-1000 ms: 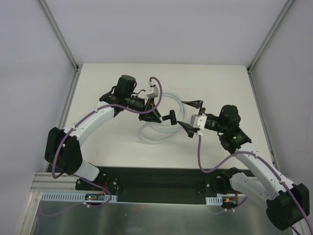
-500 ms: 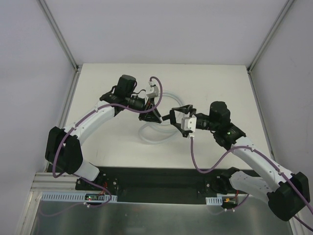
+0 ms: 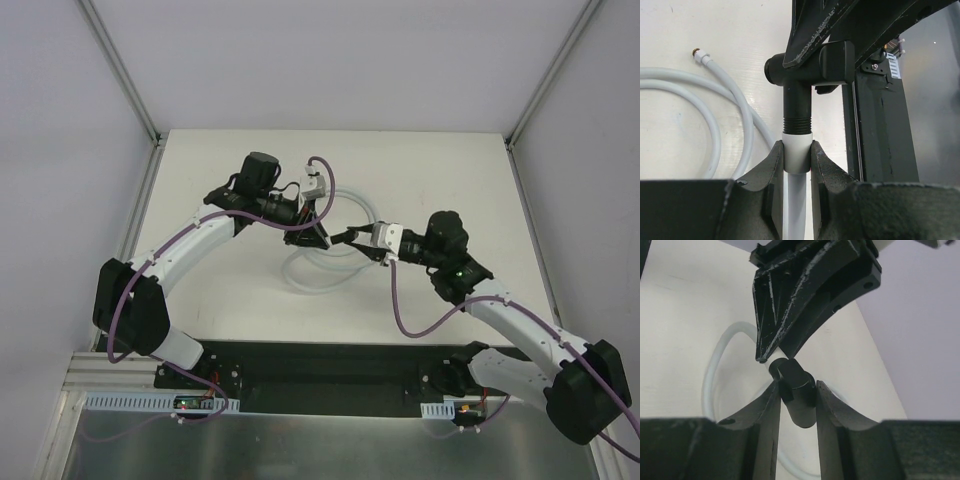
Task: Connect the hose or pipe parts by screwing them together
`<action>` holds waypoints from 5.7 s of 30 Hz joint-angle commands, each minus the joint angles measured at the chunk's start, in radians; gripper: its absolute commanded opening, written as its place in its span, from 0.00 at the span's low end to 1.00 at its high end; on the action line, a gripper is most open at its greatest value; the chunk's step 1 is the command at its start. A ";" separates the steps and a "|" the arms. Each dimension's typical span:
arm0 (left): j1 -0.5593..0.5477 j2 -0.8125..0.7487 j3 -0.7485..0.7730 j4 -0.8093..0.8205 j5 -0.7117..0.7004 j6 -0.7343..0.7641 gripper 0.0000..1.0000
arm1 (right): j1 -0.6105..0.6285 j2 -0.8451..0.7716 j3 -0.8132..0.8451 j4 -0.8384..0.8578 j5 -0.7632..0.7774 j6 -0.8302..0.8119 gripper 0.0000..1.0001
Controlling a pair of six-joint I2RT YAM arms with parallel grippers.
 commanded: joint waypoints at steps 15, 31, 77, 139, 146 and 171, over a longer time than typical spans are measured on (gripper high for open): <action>-0.046 -0.034 0.019 0.112 -0.244 0.080 0.00 | 0.019 0.118 0.026 0.190 0.299 1.188 0.01; -0.065 -0.020 0.004 0.143 -0.251 0.051 0.00 | -0.022 0.068 0.014 0.176 0.299 1.499 0.64; -0.012 0.031 0.040 0.111 0.272 -0.114 0.00 | -0.065 -0.040 0.104 -0.166 -0.155 -0.065 0.47; -0.025 -0.048 0.027 0.165 0.201 -0.190 0.00 | -0.089 -0.167 -0.138 0.207 0.037 -0.114 0.94; -0.022 -0.044 0.027 0.129 0.207 -0.170 0.00 | -0.076 -0.144 -0.083 0.136 0.018 -0.166 0.93; -0.015 -0.028 0.022 0.100 0.137 -0.128 0.00 | -0.034 -0.049 -0.077 0.393 0.009 0.256 0.47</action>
